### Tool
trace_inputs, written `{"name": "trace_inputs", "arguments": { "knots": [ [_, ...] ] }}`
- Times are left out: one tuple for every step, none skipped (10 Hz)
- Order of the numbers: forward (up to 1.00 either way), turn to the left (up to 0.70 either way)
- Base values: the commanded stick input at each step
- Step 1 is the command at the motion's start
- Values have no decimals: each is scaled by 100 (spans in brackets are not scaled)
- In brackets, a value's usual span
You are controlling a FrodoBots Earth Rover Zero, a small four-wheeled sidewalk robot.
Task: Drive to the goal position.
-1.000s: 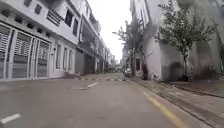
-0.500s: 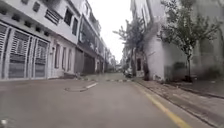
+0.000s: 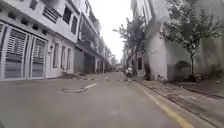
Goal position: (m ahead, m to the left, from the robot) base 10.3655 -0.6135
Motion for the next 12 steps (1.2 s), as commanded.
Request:
{"name": "trace_inputs", "arguments": {
  "knots": [
    [50,-50],
    [50,0],
    [50,0],
    [50,0],
    [50,0],
    [50,0],
    [50,0],
    [50,0],
    [50,0],
    [50,0],
    [50,0],
    [50,0]
  ]
}}
